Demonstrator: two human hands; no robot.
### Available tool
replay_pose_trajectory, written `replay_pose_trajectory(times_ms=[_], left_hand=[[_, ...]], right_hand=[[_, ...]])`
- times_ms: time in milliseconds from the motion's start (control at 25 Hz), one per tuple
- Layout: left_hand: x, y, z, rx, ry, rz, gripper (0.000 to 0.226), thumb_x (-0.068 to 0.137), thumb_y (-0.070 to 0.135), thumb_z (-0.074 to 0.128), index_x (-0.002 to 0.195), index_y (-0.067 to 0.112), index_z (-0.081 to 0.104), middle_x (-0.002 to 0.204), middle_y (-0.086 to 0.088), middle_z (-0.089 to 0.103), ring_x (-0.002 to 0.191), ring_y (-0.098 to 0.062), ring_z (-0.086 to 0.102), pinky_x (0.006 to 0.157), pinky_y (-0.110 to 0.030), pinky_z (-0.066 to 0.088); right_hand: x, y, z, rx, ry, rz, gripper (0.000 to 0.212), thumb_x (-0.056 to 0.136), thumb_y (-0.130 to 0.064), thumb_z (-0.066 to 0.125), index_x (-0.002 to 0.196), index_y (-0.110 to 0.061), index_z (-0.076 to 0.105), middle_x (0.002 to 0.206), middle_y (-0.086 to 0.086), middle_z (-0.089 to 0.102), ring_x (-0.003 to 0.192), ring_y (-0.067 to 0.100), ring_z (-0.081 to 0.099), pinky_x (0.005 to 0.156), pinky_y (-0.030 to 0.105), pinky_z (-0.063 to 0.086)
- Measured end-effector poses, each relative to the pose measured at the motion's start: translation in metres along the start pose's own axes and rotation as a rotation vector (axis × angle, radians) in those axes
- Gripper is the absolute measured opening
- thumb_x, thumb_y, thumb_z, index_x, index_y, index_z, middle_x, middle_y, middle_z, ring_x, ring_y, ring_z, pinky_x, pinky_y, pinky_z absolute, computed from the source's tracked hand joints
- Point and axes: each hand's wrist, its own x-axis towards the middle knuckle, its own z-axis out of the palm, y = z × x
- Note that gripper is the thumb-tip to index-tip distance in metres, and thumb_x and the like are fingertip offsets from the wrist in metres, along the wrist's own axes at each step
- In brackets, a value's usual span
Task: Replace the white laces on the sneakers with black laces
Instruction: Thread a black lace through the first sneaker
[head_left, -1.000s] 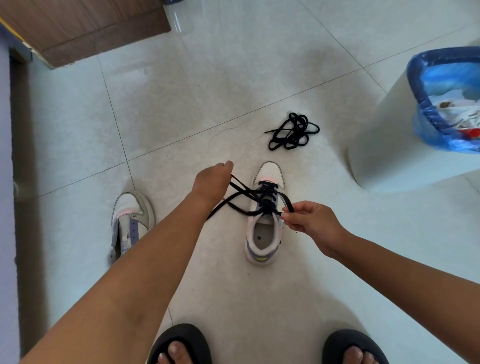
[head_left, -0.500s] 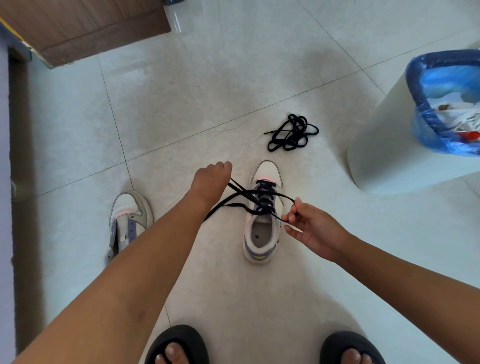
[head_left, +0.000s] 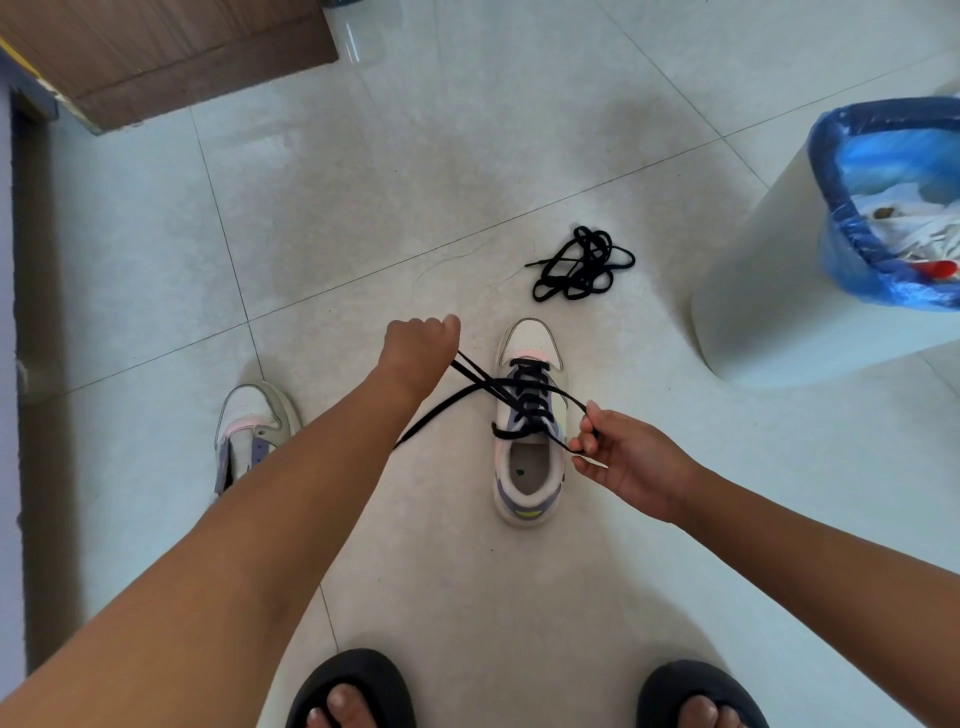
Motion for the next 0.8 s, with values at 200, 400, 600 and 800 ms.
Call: replay_pose_trajectory(times_ms=[200,400,600,800], left_hand=[[0.0,-0.01,0.007,0.238,-0.126,0.033,0.031,0.078,-0.003,0.054,0.091,0.014,0.031,0.063,0.003,0.03,0.051,-0.011,0.025,0.049,-0.024,0.016],[-0.008,-0.011,0.016,0.161,-0.186,-0.025,0.033,0.08,-0.003,0.051,0.109,0.012,0.043,0.062,0.006,0.036,0.049,-0.01,0.03,0.048,-0.022,0.017],[-0.004,0.018,-0.03,-0.83,0.058,-0.115,0.028,0.1,0.028,0.036,0.095,0.009,0.055,0.086,-0.008,0.066,0.076,-0.027,0.061,0.063,-0.036,0.046],[-0.013,0.039,-0.096,-1.335,0.178,0.183,0.015,0.089,0.022,0.062,0.075,0.02,0.059,0.067,0.006,0.062,0.057,-0.003,0.053,0.061,-0.024,0.049]], right_hand=[[-0.002,-0.002,-0.006,-0.009,-0.025,0.011,0.028,0.097,-0.026,0.047,0.074,-0.012,0.052,0.057,0.001,0.048,0.066,0.012,0.058,0.067,0.024,0.054],[0.0,-0.007,-0.011,-0.104,0.004,0.003,0.025,0.098,-0.024,0.047,0.079,-0.008,0.054,0.053,0.0,0.042,0.059,0.013,0.051,0.066,0.025,0.049],[0.017,-0.016,0.027,-0.8,0.041,-0.237,0.01,0.094,-0.014,0.05,0.088,-0.008,0.056,0.068,0.001,0.045,0.06,0.011,0.041,0.051,0.015,0.035],[0.029,-0.02,0.04,-1.12,-0.106,-0.264,0.014,0.088,-0.036,0.06,0.081,-0.025,0.055,0.081,-0.008,0.058,0.075,0.007,0.051,0.073,0.022,0.041]])
